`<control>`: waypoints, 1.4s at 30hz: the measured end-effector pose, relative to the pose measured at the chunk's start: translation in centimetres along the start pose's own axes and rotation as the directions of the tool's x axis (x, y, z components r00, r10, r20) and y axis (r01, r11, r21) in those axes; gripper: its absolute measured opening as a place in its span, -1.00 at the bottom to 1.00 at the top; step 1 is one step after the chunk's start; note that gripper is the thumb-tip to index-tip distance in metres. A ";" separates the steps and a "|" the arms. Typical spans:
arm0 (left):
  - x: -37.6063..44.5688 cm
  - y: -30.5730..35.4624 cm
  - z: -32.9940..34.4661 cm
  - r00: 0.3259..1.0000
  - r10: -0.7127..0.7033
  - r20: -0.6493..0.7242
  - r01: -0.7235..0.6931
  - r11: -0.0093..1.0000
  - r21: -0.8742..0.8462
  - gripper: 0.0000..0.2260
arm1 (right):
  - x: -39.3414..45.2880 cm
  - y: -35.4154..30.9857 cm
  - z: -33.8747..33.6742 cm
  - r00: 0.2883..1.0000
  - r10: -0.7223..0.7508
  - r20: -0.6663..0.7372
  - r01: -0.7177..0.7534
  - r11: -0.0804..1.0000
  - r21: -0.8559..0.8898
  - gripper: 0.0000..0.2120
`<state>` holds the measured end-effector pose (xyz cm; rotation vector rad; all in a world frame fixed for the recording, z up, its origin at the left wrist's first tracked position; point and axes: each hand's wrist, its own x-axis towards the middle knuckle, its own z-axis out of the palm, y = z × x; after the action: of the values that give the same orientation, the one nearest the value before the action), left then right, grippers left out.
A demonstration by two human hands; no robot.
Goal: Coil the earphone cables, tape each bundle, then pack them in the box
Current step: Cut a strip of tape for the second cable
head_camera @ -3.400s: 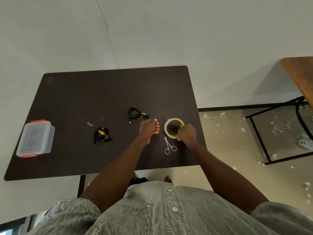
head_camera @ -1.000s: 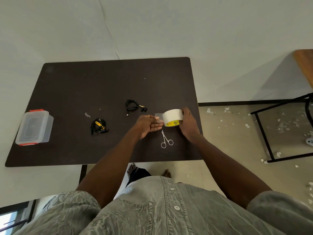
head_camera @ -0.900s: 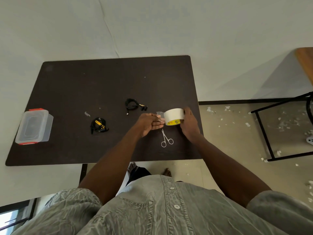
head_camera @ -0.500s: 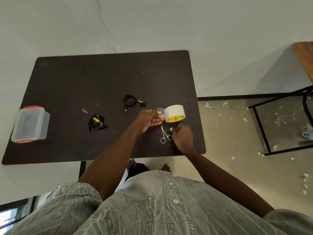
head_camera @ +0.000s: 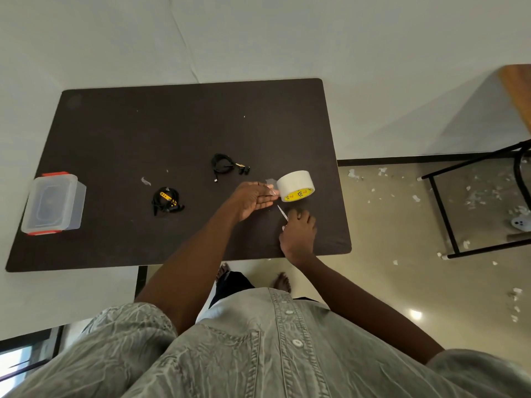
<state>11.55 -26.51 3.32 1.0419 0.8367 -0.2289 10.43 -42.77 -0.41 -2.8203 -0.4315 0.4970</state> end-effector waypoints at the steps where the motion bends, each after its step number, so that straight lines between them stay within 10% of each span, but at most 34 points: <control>1: 0.0 0.0 0.0 1.000 0.001 0.000 -0.001 1.000 0.000 -0.84 | -0.1 0.1 0.1 1.000 0.027 -0.016 -0.027 1.000 -0.004 -0.55; 14: 0.1 0.1 0.4 1.000 0.003 -0.011 -0.003 1.000 -0.011 -0.86 | 1.3 2.6 -1.8 0.990 -0.022 0.142 -0.034 0.925 0.377 -0.85; 20: 0.2 0.0 0.6 1.000 0.011 -0.010 -0.011 1.000 -0.020 -0.90 | -0.1 3.2 -4.0 0.950 -0.024 0.312 -0.265 0.467 0.843 -0.81; 28: 0.2 0.0 0.6 1.000 0.026 -0.017 -0.028 0.990 -0.137 -0.94 | 0.3 1.9 -5.4 0.805 -0.300 0.512 -0.562 -0.111 0.819 -0.61; 35: 0.2 0.2 1.1 1.000 0.026 0.010 -0.024 0.989 -0.145 -0.92 | 0.9 1.7 -5.2 0.791 -0.301 0.533 -0.575 -0.066 0.816 -0.82; 42: 0.3 0.6 1.4 1.000 0.006 -0.004 -0.006 0.992 -0.123 -0.90 | 1.6 2.2 -4.5 0.775 -0.349 0.527 -0.458 0.265 0.849 -0.70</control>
<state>12.74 -27.28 3.82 0.9295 0.8411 -0.1682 14.08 -45.11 2.62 -1.3175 -0.0181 1.2414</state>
